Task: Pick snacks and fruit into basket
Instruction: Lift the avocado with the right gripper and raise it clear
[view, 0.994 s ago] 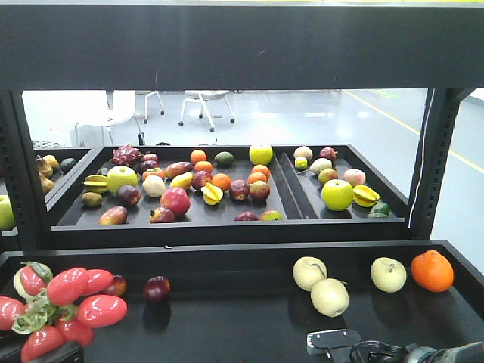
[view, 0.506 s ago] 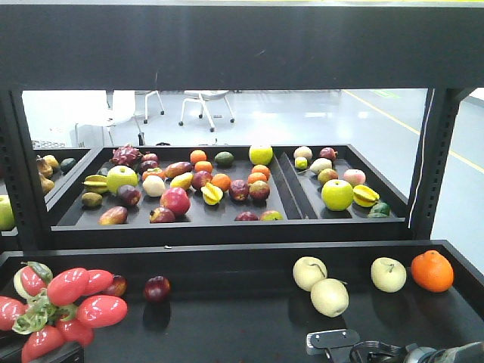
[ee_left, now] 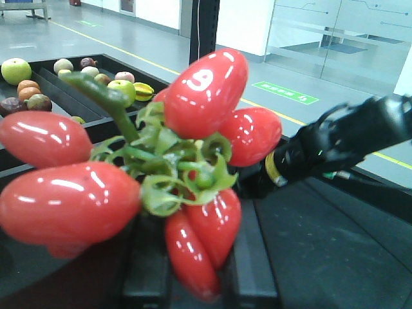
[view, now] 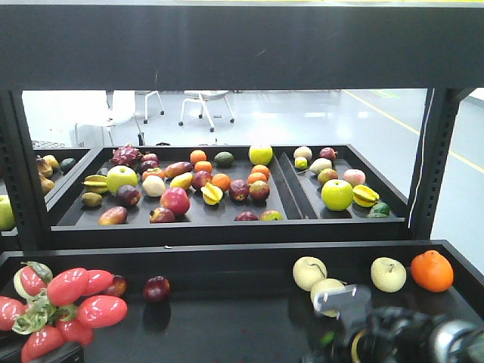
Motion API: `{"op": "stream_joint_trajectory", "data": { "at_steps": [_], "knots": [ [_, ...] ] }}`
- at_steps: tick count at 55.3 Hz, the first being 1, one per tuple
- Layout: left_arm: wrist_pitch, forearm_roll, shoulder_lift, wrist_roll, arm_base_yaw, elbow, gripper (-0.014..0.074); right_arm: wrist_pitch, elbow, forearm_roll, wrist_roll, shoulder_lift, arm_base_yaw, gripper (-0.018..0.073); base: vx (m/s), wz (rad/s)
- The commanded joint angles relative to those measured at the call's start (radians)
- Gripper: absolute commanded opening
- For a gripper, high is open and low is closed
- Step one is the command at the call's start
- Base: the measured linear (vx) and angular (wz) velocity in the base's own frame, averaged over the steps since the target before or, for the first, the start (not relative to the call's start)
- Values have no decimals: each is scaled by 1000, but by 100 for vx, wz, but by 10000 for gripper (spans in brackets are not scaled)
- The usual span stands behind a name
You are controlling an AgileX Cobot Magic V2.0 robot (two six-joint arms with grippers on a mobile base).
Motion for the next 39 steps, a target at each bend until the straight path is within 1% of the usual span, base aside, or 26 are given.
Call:
{"op": "stream_joint_trajectory", "data": {
  "at_steps": [1,10,17,20,25,32,39],
  "knots": [
    [19,18,-2,0,-1,-28,0,-6,-23,-7,-15,-152,-4,-8,0,0],
    [19,18,-2,0,-1,-28,0,31,-23,2,-15,-304,-4,-8,0,0],
    [19,18,-2,0,-1,-28,0,73,-23,53,-25,-441,-3,-8,0,0],
    [19,18,-2,0,-1,-28,0,92,-23,90,-61,-499,2,-8,0,0],
    [19,18,-2,0,-1,-28,0,139,-23,153,-174,-604,33,-8,0,0],
    [19,18,-2,0,-1,-28,0,211,-23,249,-325,-720,117,-7,0,0],
    [19,18,-2,0,-1,-28,0,296,-23,354,-436,-809,204,-7,0,0]
  ]
}}
